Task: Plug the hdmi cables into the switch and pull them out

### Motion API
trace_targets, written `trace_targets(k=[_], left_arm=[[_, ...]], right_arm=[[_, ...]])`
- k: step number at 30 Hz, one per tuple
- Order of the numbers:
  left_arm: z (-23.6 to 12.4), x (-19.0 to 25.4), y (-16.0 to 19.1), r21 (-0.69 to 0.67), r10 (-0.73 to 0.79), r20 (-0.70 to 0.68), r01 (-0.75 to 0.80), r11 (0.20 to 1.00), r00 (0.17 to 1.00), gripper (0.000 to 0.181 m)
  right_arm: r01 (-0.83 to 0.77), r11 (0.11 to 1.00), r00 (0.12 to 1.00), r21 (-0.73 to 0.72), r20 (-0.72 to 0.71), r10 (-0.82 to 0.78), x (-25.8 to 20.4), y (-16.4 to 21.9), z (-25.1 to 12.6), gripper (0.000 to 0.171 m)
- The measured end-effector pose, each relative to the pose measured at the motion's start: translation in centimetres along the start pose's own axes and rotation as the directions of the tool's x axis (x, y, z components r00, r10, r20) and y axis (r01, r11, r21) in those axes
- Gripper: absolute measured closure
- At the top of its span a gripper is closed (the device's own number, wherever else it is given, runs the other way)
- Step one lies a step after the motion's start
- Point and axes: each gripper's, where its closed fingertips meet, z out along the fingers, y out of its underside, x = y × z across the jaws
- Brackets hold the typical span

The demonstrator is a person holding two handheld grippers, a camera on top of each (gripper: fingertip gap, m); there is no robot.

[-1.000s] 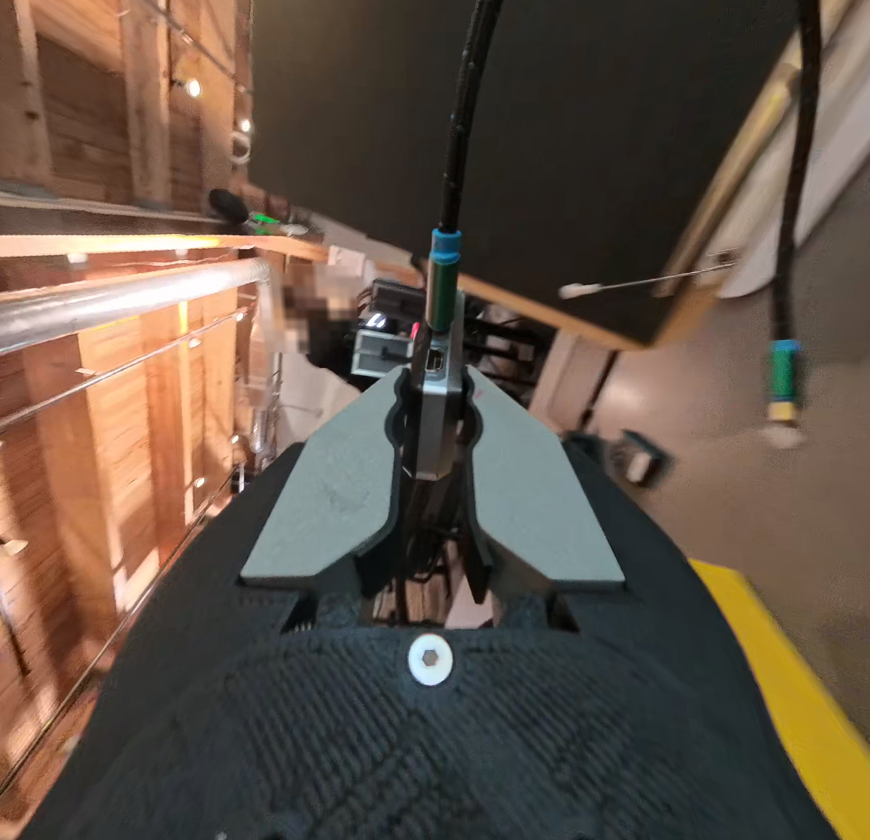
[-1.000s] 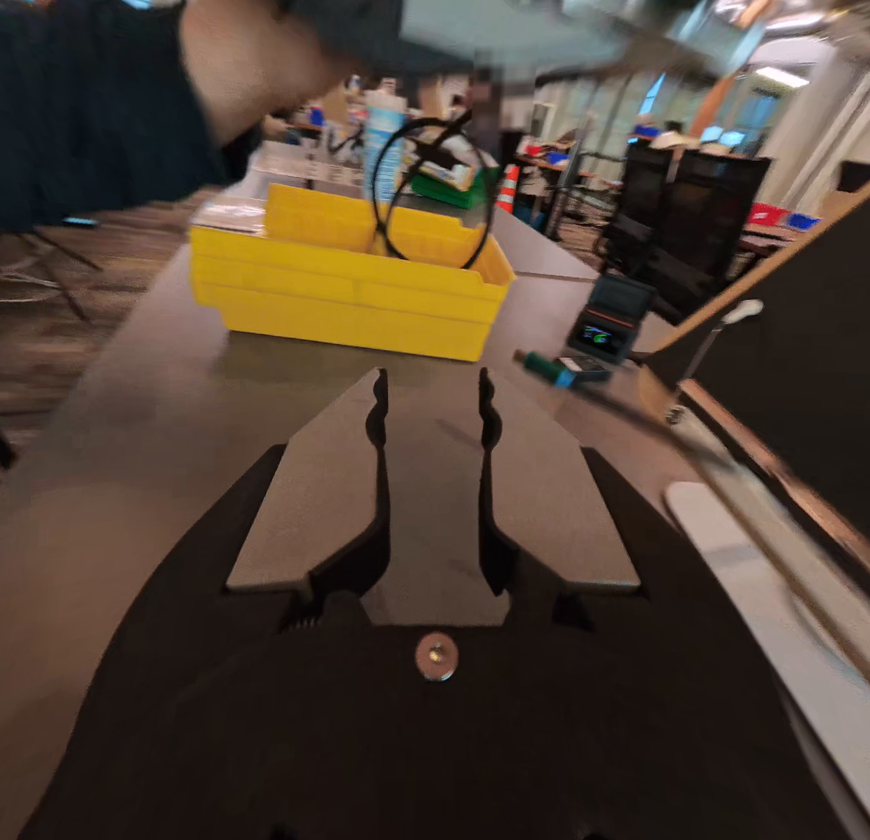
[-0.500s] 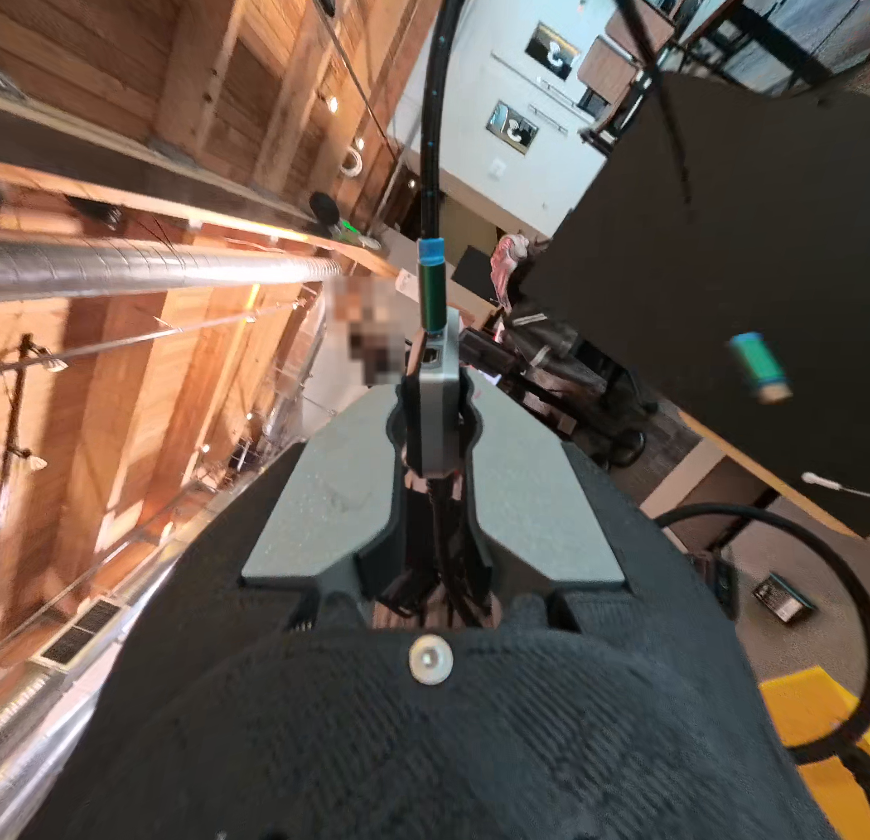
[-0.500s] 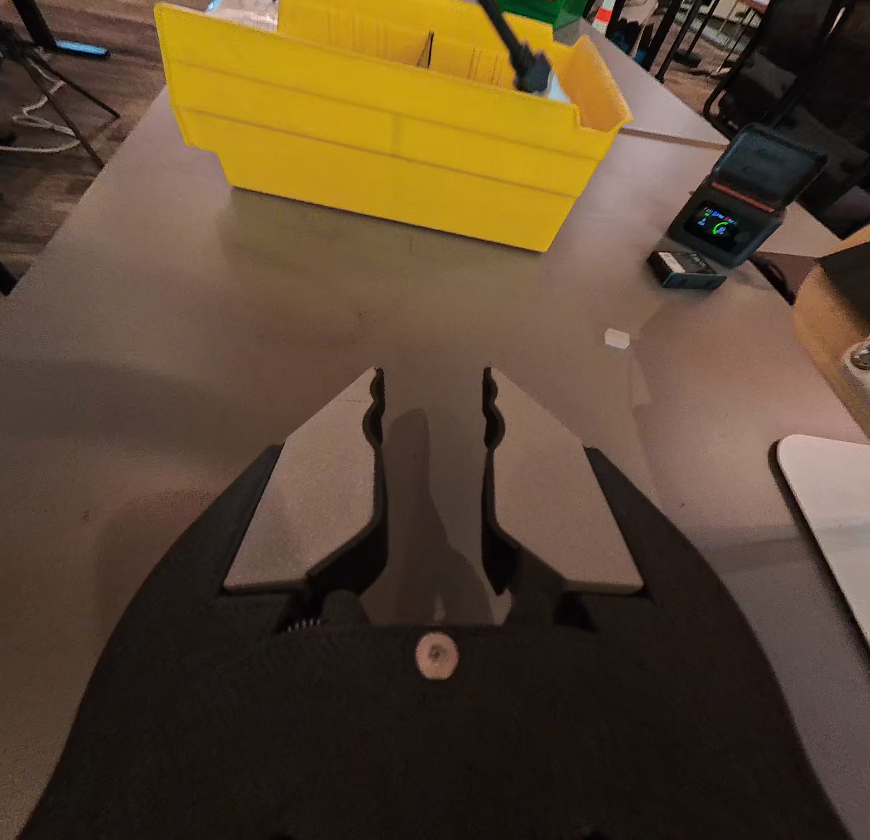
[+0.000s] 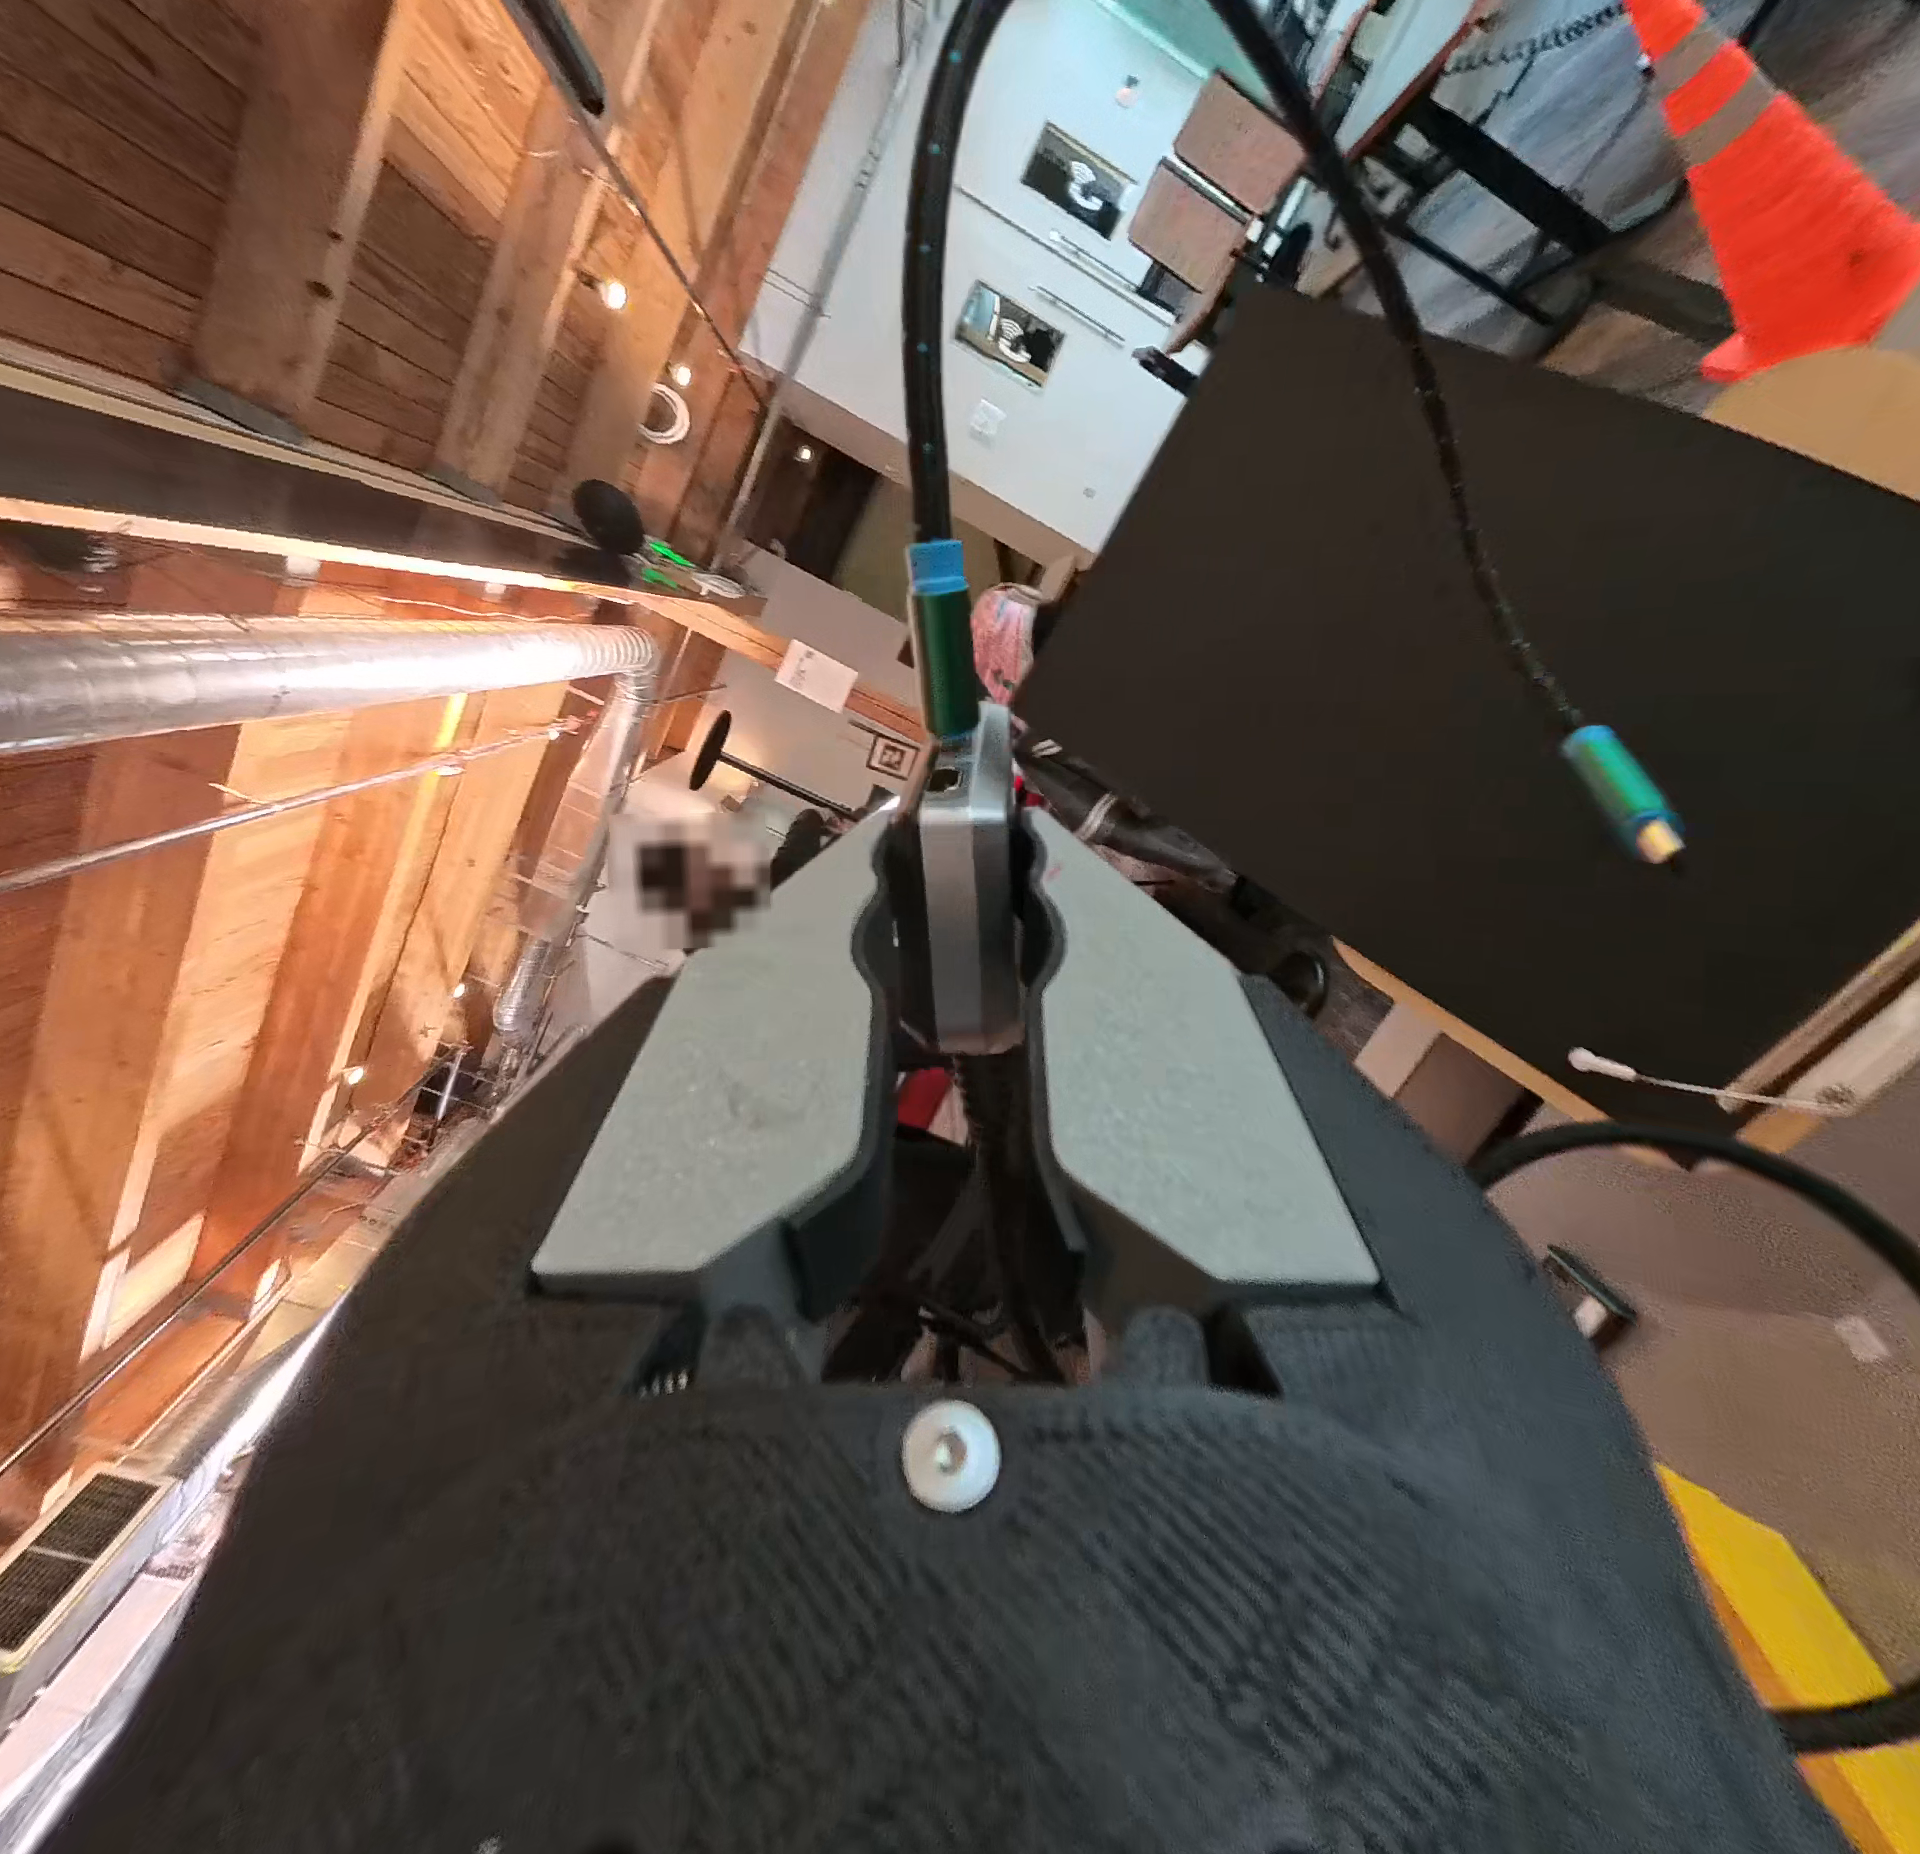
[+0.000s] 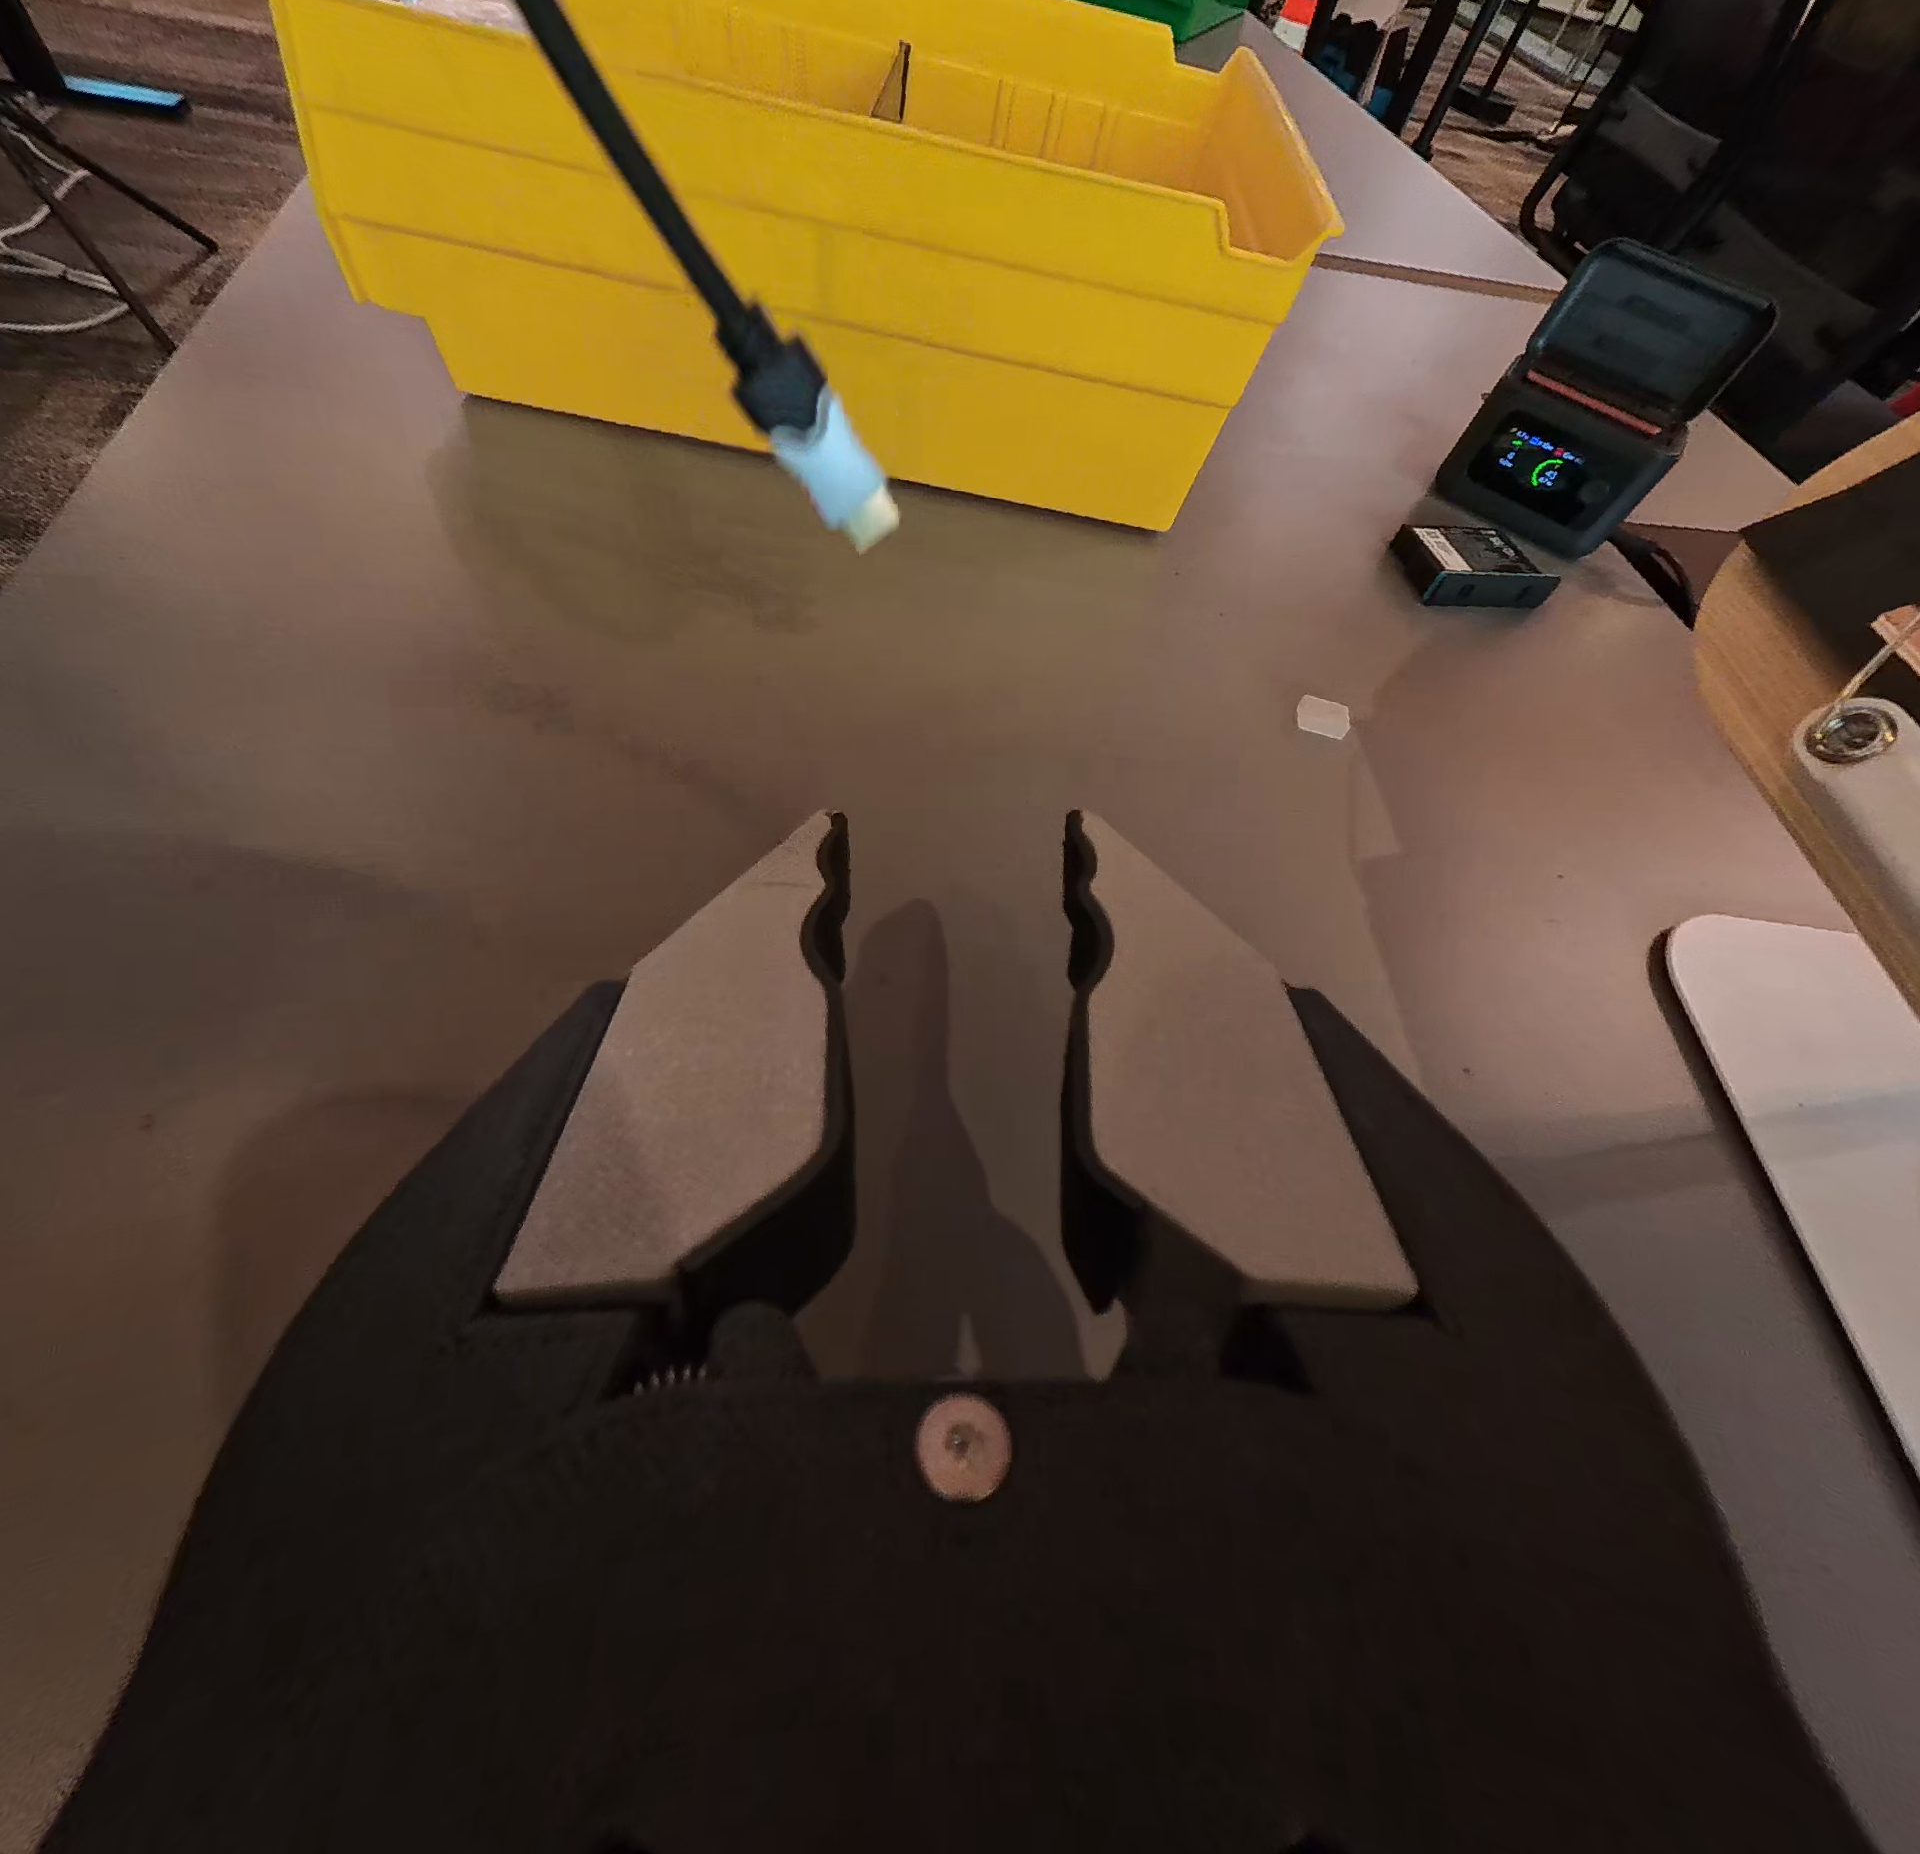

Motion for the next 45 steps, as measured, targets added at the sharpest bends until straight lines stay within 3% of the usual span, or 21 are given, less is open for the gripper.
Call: trace_targets(k=[5,13,19,21,24,28,30,34,36,40,45], left_arm=[[1.5,4.0,4.8,-0.066,0.108,-0.059,-0.112,0.992,0.992,0.163],[3.4,6.9,17.3,-0.260,0.385,-0.117,-0.402,0.878,0.916,0.164],[3.0,7.5,22.5,-0.304,0.391,-0.160,-0.422,0.854,0.906,0.164],[2.6,9.8,22.0,-0.257,0.349,-0.204,-0.394,0.882,0.915,0.164],[1.4,15.1,18.3,-0.133,0.242,-0.302,-0.292,0.947,0.922,0.164],[-1.2,21.7,11.9,-0.014,0.002,-0.453,-0.009,1.000,0.891,0.163],[-2.2,24.2,9.5,0.043,-0.100,-0.488,0.138,0.989,0.867,0.163],[-2.7,28.7,8.3,0.051,-0.290,-0.490,0.359,0.932,0.822,0.162],[-2.9,31.4,7.9,0.053,-0.335,-0.510,0.417,0.907,0.792,0.162],[-2.9,36.2,7.2,0.007,-0.435,-0.636,0.569,0.823,0.637,0.163],[-2.2,38.0,8.1,-0.072,-0.555,-0.750,0.790,0.610,0.360,0.164]], right_arm=[[-0.011,1.000,1.000,0.004,-0.006,0.011,0.4,0.1,-0.1,0.133],[-0.039,0.999,0.999,0.021,-0.014,0.040,0.9,0.0,-0.4,0.133],[-0.039,0.999,0.999,0.035,-0.018,0.039,1.1,-0.2,-0.6,0.133],[-0.057,0.996,0.998,0.067,0.001,0.057,1.0,-0.8,-1.1,0.133],[-0.097,0.981,0.993,0.170,0.088,0.083,0.2,-3.2,-2.8,0.138],[-0.224,0.896,0.939,0.383,0.331,0.094,-2.1,-7.8,-7.7,0.147],[-0.250,0.839,0.935,0.482,0.345,0.081,-1.7,-9.4,-10.4,0.144],[-0.234,0.691,0.965,0.684,0.251,0.079,0.6,-11.1,-15.4,0.150],[-0.211,0.664,0.977,0.717,0.173,0.124,2.1,-10.7,-16.4,0.151],[-0.196,0.737,0.980,0.646,0.114,0.161,3.2,-8.9,-15.8,0.151],[-0.232,0.799,0.973,0.555,0.124,0.196,3.6,-7.1,-14.8,0.144]])
